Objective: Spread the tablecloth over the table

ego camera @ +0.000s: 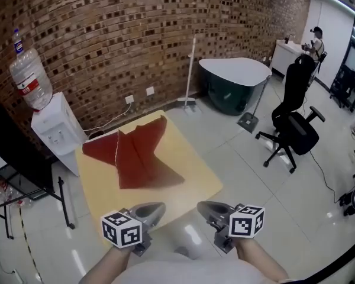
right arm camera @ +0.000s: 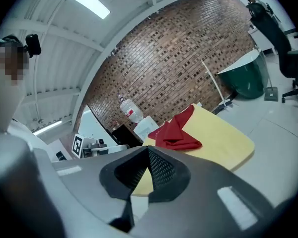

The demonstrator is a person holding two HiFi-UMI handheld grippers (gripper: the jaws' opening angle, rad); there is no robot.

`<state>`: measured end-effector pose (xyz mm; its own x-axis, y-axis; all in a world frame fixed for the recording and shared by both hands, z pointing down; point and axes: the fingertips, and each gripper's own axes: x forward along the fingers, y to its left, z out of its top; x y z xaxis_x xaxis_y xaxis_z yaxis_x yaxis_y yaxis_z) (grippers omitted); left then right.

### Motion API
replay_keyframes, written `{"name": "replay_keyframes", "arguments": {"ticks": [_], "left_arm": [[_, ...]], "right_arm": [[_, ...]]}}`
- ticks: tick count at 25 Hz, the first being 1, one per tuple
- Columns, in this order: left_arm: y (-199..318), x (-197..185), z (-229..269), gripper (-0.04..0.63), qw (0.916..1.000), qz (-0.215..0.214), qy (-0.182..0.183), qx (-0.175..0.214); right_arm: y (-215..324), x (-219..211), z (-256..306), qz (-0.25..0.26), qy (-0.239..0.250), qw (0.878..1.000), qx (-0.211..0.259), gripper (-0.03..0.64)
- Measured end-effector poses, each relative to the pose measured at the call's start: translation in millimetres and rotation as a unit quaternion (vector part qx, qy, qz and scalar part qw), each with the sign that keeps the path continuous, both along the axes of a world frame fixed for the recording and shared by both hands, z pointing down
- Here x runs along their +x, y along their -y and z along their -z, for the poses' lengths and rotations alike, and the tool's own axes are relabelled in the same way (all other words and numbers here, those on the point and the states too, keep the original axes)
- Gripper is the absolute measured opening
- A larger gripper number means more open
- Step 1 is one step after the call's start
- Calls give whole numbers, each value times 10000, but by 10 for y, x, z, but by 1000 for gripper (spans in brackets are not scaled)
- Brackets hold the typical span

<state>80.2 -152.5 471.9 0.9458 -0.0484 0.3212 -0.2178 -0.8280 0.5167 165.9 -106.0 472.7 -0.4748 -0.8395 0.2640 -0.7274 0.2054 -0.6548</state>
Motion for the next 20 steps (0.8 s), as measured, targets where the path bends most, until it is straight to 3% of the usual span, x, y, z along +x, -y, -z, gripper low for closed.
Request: {"name": "replay_keyframes", "arguments": {"ticks": [3, 7, 13, 18, 20], "left_arm": [[221, -69, 65, 0, 9995, 248, 28, 200], [619, -254, -32, 0, 9949, 960, 236, 220], [1168, -448, -372, 0, 9803, 1885, 590, -85], [1423, -525, -870, 25, 9709, 2094, 1119, -326], [1484, -561, -1049, 58, 9659, 2226, 1155, -639]], "right_arm": [[297, -2, -2, 333, -22, 9994, 22, -2], [728, -33, -65, 861, -163, 9962, -4, -2], [1390, -33, -310, 1553, -88, 9876, -204, -2], [1731, -40, -628, 2007, -286, 9783, -438, -1], [1809, -54, -732, 2089, -68, 9760, -605, 67]]}}
